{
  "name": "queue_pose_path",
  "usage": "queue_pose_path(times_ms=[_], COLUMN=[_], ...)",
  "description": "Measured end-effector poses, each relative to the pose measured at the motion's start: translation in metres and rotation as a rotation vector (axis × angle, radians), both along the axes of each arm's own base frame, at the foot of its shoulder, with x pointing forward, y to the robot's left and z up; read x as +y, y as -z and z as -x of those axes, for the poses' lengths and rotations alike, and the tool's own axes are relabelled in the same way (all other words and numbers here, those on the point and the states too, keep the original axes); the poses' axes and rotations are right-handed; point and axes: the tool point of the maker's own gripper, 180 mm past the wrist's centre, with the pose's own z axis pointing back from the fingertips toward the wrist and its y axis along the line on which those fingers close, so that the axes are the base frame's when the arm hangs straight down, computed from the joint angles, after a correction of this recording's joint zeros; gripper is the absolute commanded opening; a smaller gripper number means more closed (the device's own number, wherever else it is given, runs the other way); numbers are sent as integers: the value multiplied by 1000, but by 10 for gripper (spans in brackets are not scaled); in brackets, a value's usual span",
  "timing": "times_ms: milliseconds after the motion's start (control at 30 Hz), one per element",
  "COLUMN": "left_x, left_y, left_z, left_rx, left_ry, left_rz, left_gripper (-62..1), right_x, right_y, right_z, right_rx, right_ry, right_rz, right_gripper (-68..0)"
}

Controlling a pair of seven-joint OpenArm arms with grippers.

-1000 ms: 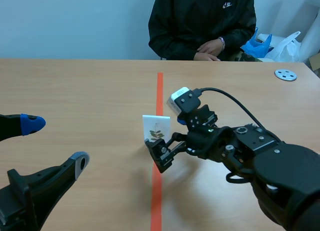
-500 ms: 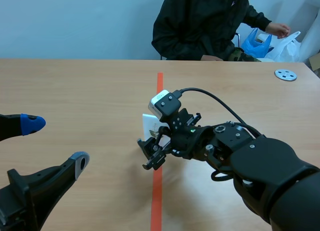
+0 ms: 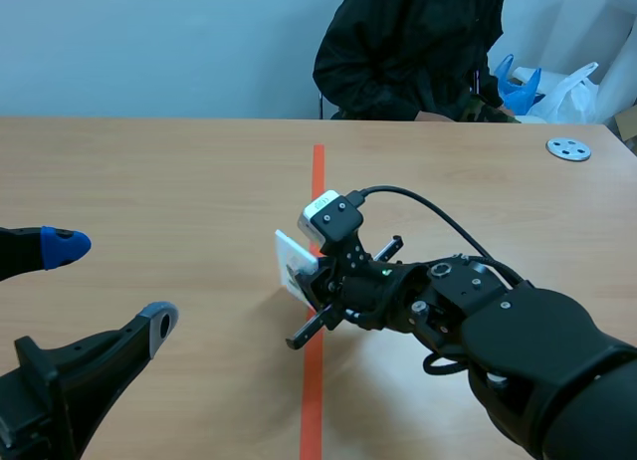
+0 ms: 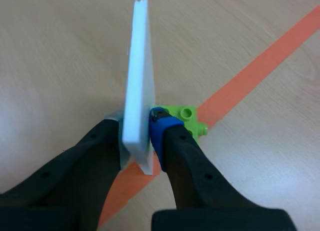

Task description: Sort the leaf by its shape. The table is split by an orange tape line. A compound leaf with several leaflets goes to the left side, a simple leaf with one blade goes to the right side. Return to the home posture when a red brick is placed on the table.

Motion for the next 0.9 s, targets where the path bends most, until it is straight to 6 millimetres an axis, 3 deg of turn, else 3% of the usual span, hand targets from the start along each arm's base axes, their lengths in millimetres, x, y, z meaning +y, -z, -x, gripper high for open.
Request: queue_pose_path(times_ms=[200,333,467,633,900], left_x=[0,0,0,0,0], left_y=[0,0,0,0,0], left_z=[0,0,0,0,0], left_rx=[0,-1,-1,-1,-1], left_ry=[0,0,0,0,0], left_rz=[0,0,1,1,1], left_gripper=[14,14,14,14,14], right_x=[1,2,-12,-50,-148], right_y=[-5,-29,-58,-84,-103], right_z=[-2,-11,-23,-30,-44], right_rx=[-15,-81,-125,-122,-135], right_ry=[-3,-14,30,151,395], right_rz=[-3,-5,-37,-91,-85], right_gripper=[-655,-655,-655,-655,-655])
